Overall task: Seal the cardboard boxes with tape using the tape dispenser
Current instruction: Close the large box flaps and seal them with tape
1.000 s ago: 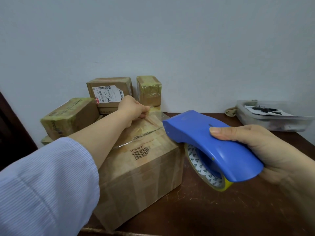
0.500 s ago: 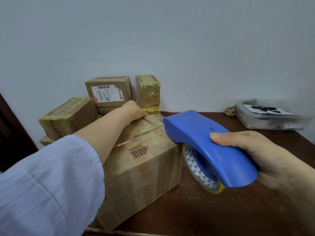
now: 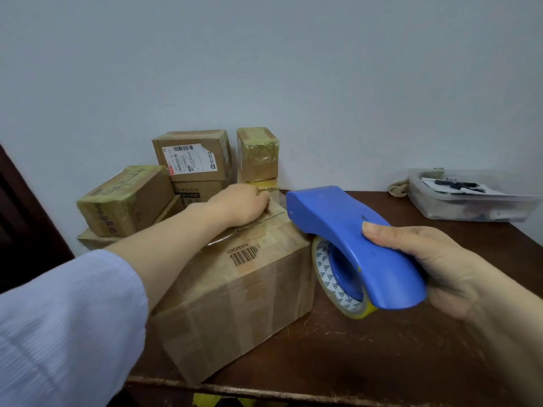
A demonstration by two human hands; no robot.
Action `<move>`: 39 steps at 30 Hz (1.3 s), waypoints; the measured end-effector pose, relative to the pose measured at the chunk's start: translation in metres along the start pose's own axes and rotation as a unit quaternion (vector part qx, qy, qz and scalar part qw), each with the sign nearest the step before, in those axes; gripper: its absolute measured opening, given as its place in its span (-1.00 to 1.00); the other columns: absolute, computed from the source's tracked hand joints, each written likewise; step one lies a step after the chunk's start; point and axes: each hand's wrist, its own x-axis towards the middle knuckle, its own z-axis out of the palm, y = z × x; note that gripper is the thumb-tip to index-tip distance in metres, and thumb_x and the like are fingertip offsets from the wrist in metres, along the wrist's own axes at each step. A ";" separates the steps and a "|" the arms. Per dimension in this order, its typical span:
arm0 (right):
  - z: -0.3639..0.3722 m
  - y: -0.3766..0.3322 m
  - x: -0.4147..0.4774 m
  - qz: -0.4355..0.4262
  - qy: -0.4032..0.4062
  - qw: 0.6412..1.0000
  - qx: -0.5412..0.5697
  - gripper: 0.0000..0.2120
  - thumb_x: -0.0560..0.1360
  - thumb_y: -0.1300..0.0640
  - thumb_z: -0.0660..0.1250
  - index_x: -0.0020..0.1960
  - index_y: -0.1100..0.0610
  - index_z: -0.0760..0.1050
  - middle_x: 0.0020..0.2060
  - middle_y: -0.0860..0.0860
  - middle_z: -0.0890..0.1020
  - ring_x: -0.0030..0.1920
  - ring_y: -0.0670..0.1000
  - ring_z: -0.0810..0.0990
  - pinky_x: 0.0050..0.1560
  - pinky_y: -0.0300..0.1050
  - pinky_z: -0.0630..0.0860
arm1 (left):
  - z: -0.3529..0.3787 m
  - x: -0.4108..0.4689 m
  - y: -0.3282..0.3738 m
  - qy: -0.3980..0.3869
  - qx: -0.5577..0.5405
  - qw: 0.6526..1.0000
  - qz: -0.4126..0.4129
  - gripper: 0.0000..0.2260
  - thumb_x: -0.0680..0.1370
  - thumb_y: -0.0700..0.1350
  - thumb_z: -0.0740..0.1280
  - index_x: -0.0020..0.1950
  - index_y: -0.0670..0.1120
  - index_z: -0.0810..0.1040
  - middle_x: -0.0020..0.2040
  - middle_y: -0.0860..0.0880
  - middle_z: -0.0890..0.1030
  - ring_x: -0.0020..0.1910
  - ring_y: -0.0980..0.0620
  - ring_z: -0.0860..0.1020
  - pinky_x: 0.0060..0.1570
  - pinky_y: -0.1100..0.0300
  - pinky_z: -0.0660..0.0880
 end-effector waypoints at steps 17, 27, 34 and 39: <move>0.011 0.018 0.010 -0.162 0.073 0.965 -0.193 -0.14 0.01 -0.14 0.56 0.30 -0.23 0.42 0.21 -0.20 0.51 0.10 -0.16 0.57 0.03 -0.20 0.53 | -0.023 -0.036 0.008 -0.218 0.093 0.971 0.038 0.31 0.06 0.47 0.39 0.56 0.03 -0.28 0.58 0.00 -0.15 0.55 -0.05 -0.08 0.50 -0.07 0.02; -0.004 0.027 -0.014 -0.190 0.068 0.876 -0.439 -0.08 0.15 -0.14 0.53 0.36 -0.49 0.12 0.24 -0.34 0.37 0.11 -0.19 0.48 -0.01 -0.28 0.43 | -0.017 -0.044 0.009 -0.174 0.107 0.978 0.050 0.35 -0.08 0.47 0.30 0.57 0.05 -0.22 0.58 -0.03 -0.06 0.54 -0.10 -0.02 0.47 -0.01 0.06; -0.033 0.052 -0.061 -0.144 0.053 0.884 -0.441 -0.08 0.09 -0.09 0.57 0.22 -0.64 0.14 0.10 -0.42 0.49 0.11 -0.14 0.53 -0.04 -0.28 0.50 | -0.018 -0.038 0.011 -0.161 0.106 0.980 0.044 0.26 0.03 0.42 0.36 0.57 0.05 -0.18 0.57 -0.09 -0.02 0.52 -0.14 0.02 0.43 -0.01 0.11; -0.026 0.043 -0.046 -0.091 0.018 0.867 -0.489 -0.10 0.16 -0.13 0.53 0.27 -0.60 0.06 0.17 -0.38 0.42 0.03 -0.21 0.54 -0.03 -0.32 0.50 | -0.021 -0.037 0.006 -0.171 0.107 0.978 0.051 0.35 -0.09 0.47 0.29 0.57 0.05 -0.21 0.57 -0.05 -0.04 0.53 -0.10 0.02 0.44 0.03 0.09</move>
